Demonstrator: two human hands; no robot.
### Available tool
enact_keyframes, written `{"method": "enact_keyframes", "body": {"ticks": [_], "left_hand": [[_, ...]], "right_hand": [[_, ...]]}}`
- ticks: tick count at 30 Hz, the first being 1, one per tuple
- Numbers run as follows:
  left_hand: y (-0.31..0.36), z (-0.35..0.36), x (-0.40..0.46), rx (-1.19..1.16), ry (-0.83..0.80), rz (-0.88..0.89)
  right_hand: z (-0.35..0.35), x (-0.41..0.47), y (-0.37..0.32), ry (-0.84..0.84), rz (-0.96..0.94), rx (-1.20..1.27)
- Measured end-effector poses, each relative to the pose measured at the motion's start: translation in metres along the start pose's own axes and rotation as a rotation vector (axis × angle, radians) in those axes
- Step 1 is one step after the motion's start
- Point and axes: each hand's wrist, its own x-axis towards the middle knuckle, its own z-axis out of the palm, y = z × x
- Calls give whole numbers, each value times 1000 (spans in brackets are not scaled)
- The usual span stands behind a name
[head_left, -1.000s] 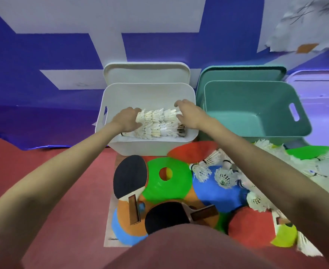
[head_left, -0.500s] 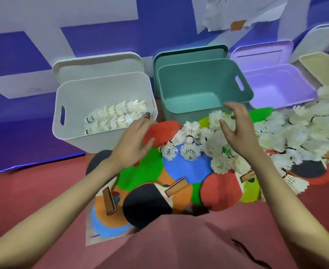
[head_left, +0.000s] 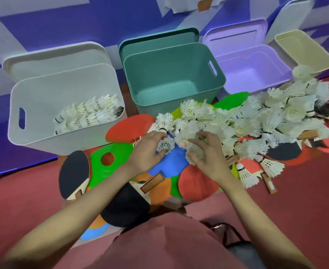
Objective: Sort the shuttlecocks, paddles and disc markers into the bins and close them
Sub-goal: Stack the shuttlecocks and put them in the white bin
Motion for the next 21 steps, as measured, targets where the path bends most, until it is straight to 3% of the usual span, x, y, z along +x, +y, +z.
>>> {"method": "enact_keyframes", "body": {"ticks": [7,13,17,21], "left_hand": [[-7,12,-6,-14,76,-100],[-15,3,-17,-46,139,-112],[-17,8,-18,-3,171,-171],[-22,15,-28,6,230,-260]], "right_hand": [[25,26,-11,56,-34,-121],[-9,20,-28,279,-179,248],[0,27,-21,162,-301,256],[28,36,-12,-30,-448,83]]}}
